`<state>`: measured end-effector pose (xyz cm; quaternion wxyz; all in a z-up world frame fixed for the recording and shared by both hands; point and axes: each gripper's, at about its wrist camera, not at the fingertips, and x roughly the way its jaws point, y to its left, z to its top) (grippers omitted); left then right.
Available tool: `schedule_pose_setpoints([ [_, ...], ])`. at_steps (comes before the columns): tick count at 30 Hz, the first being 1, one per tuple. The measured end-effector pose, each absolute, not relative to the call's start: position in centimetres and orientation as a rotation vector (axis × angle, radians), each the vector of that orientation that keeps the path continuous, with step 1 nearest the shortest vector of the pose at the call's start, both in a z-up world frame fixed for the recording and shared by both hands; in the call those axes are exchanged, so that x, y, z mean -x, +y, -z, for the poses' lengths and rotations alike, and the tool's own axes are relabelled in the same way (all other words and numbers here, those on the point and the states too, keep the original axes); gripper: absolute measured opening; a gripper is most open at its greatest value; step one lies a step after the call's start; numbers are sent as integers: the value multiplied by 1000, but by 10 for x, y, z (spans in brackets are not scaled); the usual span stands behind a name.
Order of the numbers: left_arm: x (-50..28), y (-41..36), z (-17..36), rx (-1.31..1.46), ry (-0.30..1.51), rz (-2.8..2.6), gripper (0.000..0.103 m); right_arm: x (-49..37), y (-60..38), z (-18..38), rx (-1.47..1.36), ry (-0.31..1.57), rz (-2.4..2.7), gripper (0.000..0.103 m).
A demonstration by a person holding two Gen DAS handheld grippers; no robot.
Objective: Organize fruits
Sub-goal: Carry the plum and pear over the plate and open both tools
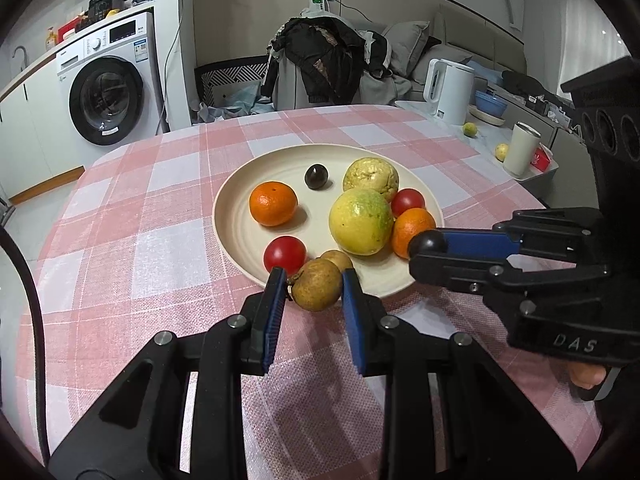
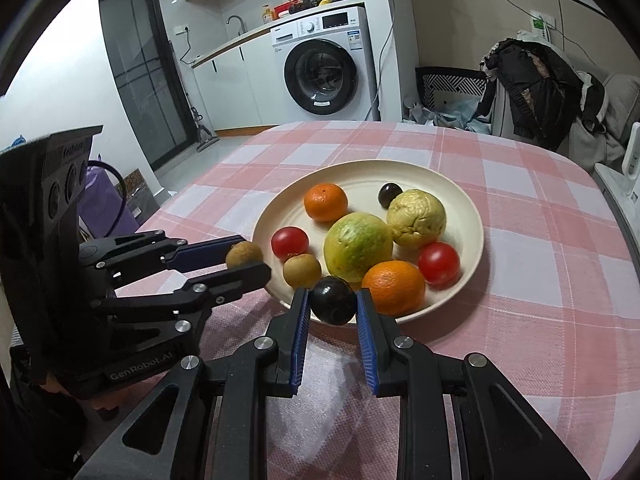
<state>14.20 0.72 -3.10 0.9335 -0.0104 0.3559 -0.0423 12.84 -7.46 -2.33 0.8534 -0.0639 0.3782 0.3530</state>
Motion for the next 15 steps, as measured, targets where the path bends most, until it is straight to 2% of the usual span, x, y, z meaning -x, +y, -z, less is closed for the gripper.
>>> schedule_pose_setpoints([
  [15,-160,5,39,19,755,92,25,-142,-66,32,115,836,-747,24],
])
